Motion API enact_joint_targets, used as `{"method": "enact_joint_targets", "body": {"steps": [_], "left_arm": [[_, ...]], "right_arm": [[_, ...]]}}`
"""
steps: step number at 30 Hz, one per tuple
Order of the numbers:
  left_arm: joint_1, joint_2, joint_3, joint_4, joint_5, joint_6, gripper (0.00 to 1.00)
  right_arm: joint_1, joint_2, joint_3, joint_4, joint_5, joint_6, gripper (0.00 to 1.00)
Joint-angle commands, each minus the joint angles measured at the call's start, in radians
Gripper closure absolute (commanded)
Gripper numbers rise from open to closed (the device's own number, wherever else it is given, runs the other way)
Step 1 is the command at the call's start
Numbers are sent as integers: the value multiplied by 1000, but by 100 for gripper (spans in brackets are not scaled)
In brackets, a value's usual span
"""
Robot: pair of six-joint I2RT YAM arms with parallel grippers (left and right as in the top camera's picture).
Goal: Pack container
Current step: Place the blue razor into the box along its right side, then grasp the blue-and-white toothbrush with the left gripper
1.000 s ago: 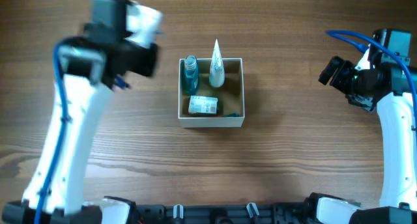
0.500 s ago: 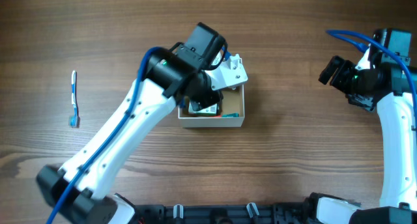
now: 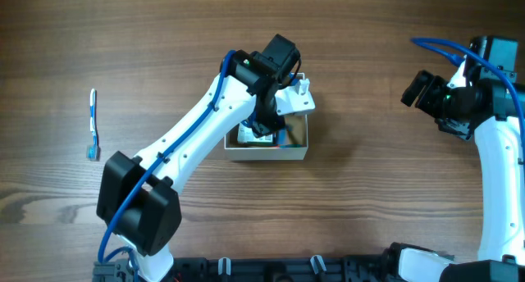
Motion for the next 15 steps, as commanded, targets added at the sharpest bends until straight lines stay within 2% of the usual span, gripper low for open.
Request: {"method": "enact_joint_targets", "body": {"steps": [1,3,7,10,11,12,15], "left_arm": [[8,-78,11,-4,-136,-79,58],[8,-140,21,-19,-167,-117,51],[55,-294,21,-50,-233,-205,26],[185,-357,21,-70,-230,-300,14],[267,-368,20,-76,-230,-354,0],[358,-369,19,-79,-226,-405,0],[566,-351,5,-64,-165,-447,0]], "right_arm": [[-1,3,-8,0,12,-13,0],[-1,3,-8,3,26,-13,0],[-1,3,-8,4,37,-13,0],[-1,3,-8,7,37,-13,0],[-1,3,-8,7,37,-13,0],[-1,3,-8,7,37,-14,0],[-1,3,-8,7,37,-31,0]]}}
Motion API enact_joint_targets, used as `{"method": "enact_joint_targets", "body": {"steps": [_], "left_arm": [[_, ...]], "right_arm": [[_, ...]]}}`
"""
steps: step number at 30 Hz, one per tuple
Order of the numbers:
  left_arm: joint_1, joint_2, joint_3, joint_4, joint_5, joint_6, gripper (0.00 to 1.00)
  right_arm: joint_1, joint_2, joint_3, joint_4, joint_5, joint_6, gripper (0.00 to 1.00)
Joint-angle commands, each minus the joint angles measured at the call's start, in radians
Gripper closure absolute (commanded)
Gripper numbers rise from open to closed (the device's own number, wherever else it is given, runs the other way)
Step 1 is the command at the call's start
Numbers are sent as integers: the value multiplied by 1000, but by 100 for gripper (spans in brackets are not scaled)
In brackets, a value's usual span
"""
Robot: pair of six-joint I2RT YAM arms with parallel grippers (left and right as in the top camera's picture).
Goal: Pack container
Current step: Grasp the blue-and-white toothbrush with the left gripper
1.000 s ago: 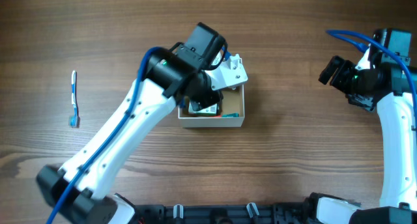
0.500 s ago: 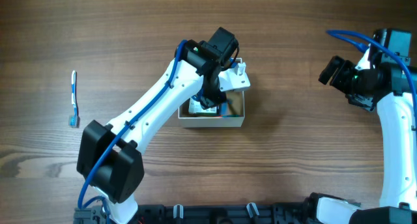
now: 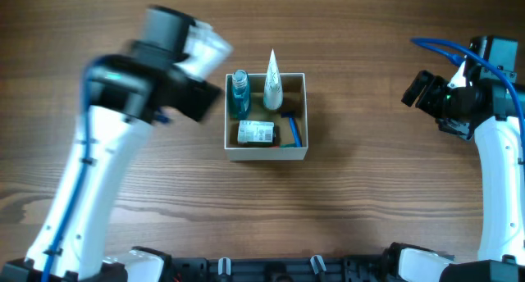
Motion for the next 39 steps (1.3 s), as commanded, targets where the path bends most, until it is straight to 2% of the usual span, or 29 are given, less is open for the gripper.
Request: {"method": "enact_joint_targets", "body": {"steps": [1,4,6,11,23,31,39], "left_arm": [[287,44,-20,26,37,-179,0],[495,93,-24,69,91,-293,0],[597,137,-24,98,145,-299,0],[725,290,-24,133,179,-299,0],[737,620,-24,168,175,-288,0],[735,699,-24,211,179,-288,0],[735,702,-53,243,179,-288,0]], "right_arm": [[-1,3,-8,5,25,-31,0],[-1,3,-8,4,25,-33,0],[-1,3,-8,4,24,-32,0],[-1,3,-8,2,24,-32,0],[-1,3,-8,0,25,-35,0],[-1,3,-8,1,25,-35,0],[-1,3,-8,1,25,-35,0]]}}
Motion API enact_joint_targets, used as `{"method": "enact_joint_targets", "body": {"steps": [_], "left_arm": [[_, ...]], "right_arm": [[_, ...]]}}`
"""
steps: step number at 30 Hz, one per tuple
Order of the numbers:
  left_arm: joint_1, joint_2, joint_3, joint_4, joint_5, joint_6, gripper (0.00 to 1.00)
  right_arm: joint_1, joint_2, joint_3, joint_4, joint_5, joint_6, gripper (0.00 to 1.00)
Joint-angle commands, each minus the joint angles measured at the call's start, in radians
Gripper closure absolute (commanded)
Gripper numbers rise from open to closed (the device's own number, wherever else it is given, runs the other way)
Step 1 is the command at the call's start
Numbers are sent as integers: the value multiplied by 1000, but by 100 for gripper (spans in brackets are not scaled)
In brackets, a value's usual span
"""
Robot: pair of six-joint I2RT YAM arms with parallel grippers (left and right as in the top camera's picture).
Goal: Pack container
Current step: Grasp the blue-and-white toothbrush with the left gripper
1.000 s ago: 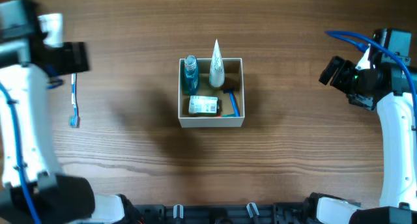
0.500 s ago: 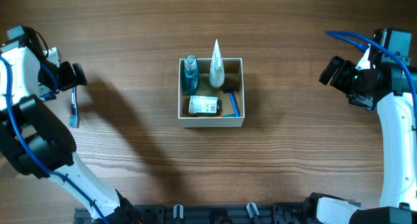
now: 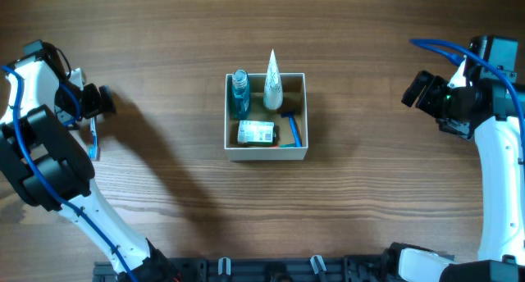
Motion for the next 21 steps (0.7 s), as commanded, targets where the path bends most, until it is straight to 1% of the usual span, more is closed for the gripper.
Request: {"method": "enact_joint_targets", "body": {"steps": [1,7,9,10,11,12,13,14,17,19,21], "left_arm": [[-1,11,-46,24,27,-6,0],[-1,10,-106,62,27,-7,0],[-1,10,-106,62,36,-14,3],[-1,10,-106,61,48,-14,8],[-1,10,-106,59,60,-14,16],[-1,10,-106,58,67,-14,28],[-1,10,-106,58,69,-14,43],[-1,10,-106,55,69,-14,45],[-1,10,-106,47,73,-14,56],[-1,10,-106,43,85,-14,60],[-1,10,-106,43,95,-14,68]], "right_arm": [[-1,3,-8,-1,25,-19,0],[-1,3,-8,-5,25,-20,0],[-1,3,-8,-5,25,-19,0],[-1,3,-8,-5,25,-19,0],[-1,3,-8,-5,25,-19,0],[-1,3,-8,-5,25,-19,0],[-1,3,-8,-5,24,-20,0],[-1,3,-8,-5,25,-20,0],[-1,3,-8,-5,25,-19,0],[-1,3,-8,-5,25,-19,0],[-1,3,-8,-5,25,-19,0]]}}
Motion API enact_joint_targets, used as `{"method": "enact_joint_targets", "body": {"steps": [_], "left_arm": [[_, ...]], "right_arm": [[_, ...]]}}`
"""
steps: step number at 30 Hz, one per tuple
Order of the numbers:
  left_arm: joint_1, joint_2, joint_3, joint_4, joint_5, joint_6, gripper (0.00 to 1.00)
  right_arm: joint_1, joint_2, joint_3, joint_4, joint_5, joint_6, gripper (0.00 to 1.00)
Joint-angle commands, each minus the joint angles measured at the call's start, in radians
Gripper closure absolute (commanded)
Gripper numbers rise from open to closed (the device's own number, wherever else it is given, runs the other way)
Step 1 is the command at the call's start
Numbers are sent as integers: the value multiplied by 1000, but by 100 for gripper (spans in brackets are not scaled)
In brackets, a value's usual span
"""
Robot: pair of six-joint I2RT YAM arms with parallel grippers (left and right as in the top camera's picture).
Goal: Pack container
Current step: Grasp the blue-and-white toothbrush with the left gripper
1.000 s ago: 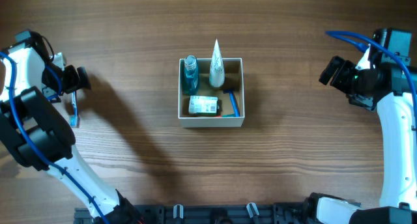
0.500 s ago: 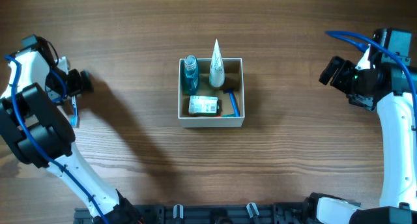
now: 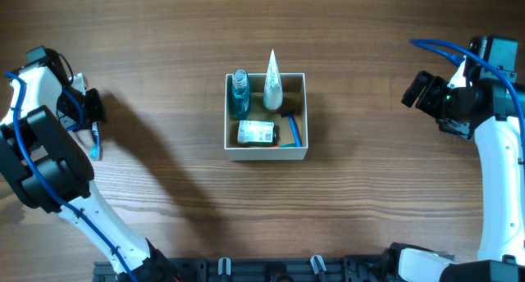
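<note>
A white open box (image 3: 304, 118) sits mid-table. Inside it are a blue bottle (image 3: 239, 91), a white tube (image 3: 271, 81) standing upright, a white labelled packet (image 3: 257, 133) and a blue razor (image 3: 293, 128). At the far left a blue and white toothbrush (image 3: 96, 144) lies on the table. My left gripper (image 3: 90, 110) hangs over its upper part and hides it, and its fingers are too dark and small to read. My right gripper (image 3: 415, 88) is held open and empty at the far right, well away from the box.
The wooden table (image 3: 164, 52) carries only the box and the toothbrush. The left arm's links (image 3: 41, 151) run along the left edge, and the right arm (image 3: 500, 159) stands along the right edge.
My left gripper has shifted slightly left and down over the toothbrush, covering more of it. The box, its contents and the right arm have not changed.
My left gripper was first inside the box, over the packet. Half a second later it was out of the box to the left, the contents in full view. It then stood over the toothbrush at the far left, where it still hovers.
</note>
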Motion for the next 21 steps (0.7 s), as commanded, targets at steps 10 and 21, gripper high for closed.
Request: {"method": "enact_joint_targets", "body": {"steps": [10,21], "left_arm": [[-4,21,-35,-7,88,-2,90],[-5,-41,18,-47,104,-32,96]], "right_arm": [[-1,3,-8,-1,25,-19,0],[-1,3,-8,5,25,-17,0]]}}
